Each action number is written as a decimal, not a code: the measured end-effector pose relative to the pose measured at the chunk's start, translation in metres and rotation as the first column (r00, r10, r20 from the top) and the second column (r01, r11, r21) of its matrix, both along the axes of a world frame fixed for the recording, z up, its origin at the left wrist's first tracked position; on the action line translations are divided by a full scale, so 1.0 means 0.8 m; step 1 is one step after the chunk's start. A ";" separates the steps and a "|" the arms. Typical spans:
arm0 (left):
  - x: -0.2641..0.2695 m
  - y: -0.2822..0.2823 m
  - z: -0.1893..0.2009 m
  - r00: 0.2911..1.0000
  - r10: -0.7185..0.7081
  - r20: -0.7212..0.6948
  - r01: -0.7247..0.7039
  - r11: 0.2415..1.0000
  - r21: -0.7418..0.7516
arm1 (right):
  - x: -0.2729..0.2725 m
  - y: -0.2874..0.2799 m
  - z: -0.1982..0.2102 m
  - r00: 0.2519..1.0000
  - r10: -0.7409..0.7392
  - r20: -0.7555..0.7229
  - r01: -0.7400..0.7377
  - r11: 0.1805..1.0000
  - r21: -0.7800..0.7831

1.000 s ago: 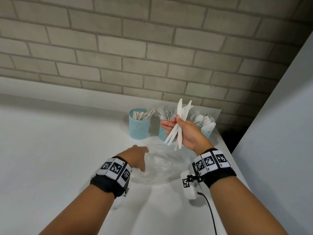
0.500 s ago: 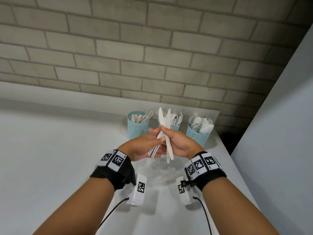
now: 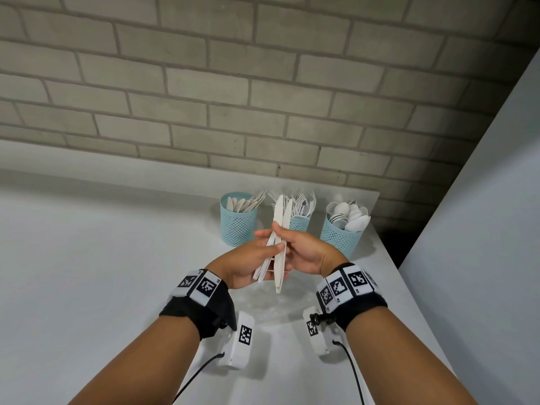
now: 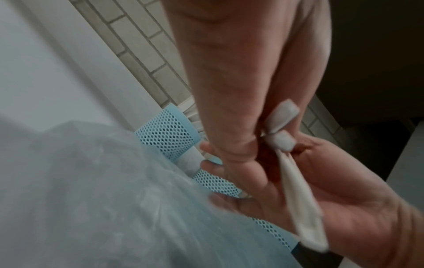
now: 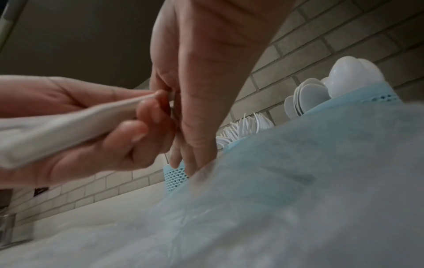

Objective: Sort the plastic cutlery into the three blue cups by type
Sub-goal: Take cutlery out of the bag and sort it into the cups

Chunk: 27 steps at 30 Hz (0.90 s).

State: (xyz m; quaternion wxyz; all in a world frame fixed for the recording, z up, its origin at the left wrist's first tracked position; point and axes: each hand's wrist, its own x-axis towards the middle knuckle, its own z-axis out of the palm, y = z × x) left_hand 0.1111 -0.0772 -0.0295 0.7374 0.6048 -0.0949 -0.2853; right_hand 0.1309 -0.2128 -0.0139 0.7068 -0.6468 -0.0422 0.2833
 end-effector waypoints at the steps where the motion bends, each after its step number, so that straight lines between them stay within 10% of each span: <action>1: 0.001 0.000 -0.002 1.000 0.013 0.000 -0.013 1.000 -0.004 | 0.001 0.002 -0.001 0.999 -0.051 0.010 0.051 0.999 -0.002; 13: 0.003 0.010 -0.012 0.990 0.133 -0.039 -0.135 0.989 -0.059 | 0.017 -0.006 0.000 0.932 -0.334 0.137 0.337 0.941 0.002; 27: 0.004 0.013 -0.011 0.958 0.280 0.067 -0.281 0.960 -0.002 | 0.030 -0.010 0.014 0.923 -0.279 0.267 0.331 0.927 -0.174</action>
